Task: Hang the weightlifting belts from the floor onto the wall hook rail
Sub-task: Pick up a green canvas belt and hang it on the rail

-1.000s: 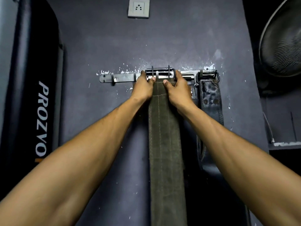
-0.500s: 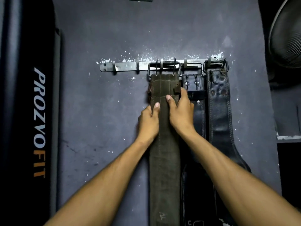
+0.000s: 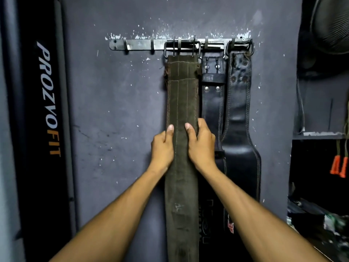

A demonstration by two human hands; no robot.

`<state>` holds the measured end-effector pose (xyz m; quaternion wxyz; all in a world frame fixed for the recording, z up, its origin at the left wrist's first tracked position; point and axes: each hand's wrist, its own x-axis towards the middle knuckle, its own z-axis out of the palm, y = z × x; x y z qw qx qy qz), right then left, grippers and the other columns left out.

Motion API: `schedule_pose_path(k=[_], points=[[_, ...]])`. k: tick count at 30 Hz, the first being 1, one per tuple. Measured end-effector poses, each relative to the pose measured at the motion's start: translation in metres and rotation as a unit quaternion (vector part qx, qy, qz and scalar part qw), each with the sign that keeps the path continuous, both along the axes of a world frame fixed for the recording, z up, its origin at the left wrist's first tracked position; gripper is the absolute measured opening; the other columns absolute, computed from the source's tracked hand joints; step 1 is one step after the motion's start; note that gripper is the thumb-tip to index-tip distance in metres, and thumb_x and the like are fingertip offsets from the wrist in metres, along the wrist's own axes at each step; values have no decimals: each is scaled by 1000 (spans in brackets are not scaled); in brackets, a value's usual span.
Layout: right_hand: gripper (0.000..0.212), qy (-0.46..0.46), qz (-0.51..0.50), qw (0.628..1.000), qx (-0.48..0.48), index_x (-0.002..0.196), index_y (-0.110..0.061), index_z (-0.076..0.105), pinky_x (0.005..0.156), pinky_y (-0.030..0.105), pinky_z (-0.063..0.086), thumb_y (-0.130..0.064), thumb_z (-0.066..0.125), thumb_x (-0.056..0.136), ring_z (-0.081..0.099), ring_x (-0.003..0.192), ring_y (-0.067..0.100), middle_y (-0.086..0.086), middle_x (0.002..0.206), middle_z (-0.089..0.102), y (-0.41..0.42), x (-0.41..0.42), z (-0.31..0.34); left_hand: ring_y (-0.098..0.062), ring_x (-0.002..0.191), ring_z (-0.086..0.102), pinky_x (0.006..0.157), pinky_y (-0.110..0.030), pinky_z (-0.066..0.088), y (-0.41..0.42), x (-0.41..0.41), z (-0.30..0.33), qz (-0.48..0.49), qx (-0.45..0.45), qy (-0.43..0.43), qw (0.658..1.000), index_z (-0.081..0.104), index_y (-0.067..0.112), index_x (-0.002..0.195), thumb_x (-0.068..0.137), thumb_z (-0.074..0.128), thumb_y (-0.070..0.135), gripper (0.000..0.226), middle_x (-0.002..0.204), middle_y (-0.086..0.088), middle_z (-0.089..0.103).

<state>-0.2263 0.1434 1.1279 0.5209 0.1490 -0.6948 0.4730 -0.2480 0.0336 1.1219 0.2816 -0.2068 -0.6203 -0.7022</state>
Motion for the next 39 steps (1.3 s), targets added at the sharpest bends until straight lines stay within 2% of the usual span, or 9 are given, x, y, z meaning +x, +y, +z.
schedule_pose_path(k=[3,6,10,14,20,26,31,35,39], points=[[16,-4,82,995,-49,87,-31,60,68,28,48,-37,61,102,59,66,0,-18,69,66,0,22,-13,-14,78,75,70,-30,60,-4,21,-11,-13,19,14,1000,76,8,88,106,50,38,43,83,-3,80],[17,-100,174,978,-50,104,-32,72,82,22,57,-45,63,99,72,92,-5,-21,96,78,8,67,-85,-18,97,78,86,-33,61,-3,60,-82,-30,-26,-32,999,78,12,104,104,49,48,46,98,-3,82],[26,-166,104,980,-38,107,-16,78,85,40,62,-36,61,104,77,92,8,-4,96,82,10,73,-142,-17,95,78,86,-39,62,7,66,-151,-12,-20,-85,996,79,14,98,106,50,41,41,93,-3,82],[27,-145,131,978,-70,98,-22,78,79,33,61,-43,61,101,76,87,7,-5,89,82,7,65,-118,-10,85,77,76,-32,60,10,60,-124,10,2,-63,998,79,17,90,104,51,41,40,88,-2,82],[34,-288,314,899,-98,109,-18,81,101,45,58,-46,68,95,76,108,21,4,111,82,22,110,-232,-15,107,76,85,-21,59,-10,114,-202,-72,-50,-126,988,80,25,105,99,48,61,48,109,1,81],[24,-302,231,922,-78,109,-16,81,95,52,61,-32,67,100,78,103,21,3,106,82,15,134,-278,-13,99,77,83,-27,61,-14,159,-288,-27,-76,-185,979,82,29,99,103,47,51,41,101,3,82],[29,-335,294,889,-103,103,-30,79,95,31,60,-52,64,92,76,109,13,-6,109,82,21,170,-308,-15,107,75,95,-37,59,-23,192,-309,-8,-151,-200,968,78,21,107,101,41,64,57,107,0,81],[36,-395,217,893,-8,105,-4,74,93,55,58,-38,65,101,76,102,31,15,102,80,32,198,-370,-5,99,72,95,-41,56,-29,230,-365,48,-248,-243,937,71,16,97,100,42,57,51,97,4,79],[52,-409,187,893,9,102,5,68,86,54,58,-46,61,101,74,95,38,23,95,76,35,207,-367,-25,101,74,95,-50,55,-21,237,-366,73,-227,-259,936,68,5,97,106,42,48,50,96,-11,77]])
